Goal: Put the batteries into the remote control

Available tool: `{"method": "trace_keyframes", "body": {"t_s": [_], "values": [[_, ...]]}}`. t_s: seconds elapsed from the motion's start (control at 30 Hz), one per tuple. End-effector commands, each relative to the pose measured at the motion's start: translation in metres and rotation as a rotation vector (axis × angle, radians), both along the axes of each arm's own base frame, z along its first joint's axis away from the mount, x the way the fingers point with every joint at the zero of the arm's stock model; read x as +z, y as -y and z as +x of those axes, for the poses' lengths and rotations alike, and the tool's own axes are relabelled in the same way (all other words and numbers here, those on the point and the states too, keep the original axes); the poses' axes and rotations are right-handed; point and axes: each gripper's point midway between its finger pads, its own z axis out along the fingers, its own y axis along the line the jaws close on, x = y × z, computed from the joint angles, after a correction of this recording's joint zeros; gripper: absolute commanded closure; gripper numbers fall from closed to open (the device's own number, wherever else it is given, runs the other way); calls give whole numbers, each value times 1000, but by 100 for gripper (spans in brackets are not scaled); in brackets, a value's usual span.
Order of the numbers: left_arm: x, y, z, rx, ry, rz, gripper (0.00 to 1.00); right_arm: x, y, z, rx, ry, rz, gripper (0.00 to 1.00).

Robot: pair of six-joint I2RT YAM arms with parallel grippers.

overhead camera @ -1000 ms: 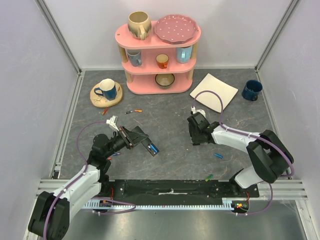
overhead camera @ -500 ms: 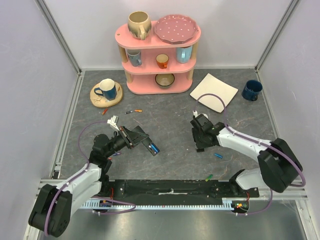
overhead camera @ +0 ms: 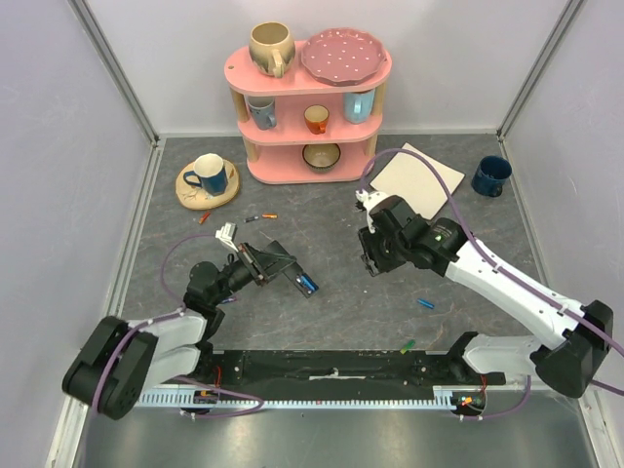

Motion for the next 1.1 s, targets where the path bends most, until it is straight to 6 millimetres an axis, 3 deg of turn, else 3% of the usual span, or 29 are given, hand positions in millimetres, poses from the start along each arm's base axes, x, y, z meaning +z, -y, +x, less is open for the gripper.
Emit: {"method": "trace_keyframes", "body": {"t_s": [0.0, 0.07, 0.1, 0.13, 0.27, 0.7, 1.07], "values": [[36, 14, 2, -27, 124, -108, 98, 29, -23, -19, 164, 5, 8, 83], [41, 22, 0, -57, 128, -147, 98, 43, -33, -18, 189, 28, 22, 83], [53, 22, -2, -66, 174, -184, 98, 42, -37, -21, 210, 17, 13, 83], [45, 26, 1, -72, 144, -183, 98, 45, -40, -21, 217, 19, 13, 83], [46, 33, 3, -86, 144, -203, 98, 56, -54, -24, 256, 27, 24, 83], [77, 41, 1, -91, 283, -221, 98, 41, -97, -53, 362, -28, 44, 83], [84, 42, -8, -73, 327, -228, 98, 25, -109, -50, 364, -43, -10, 83]]}}
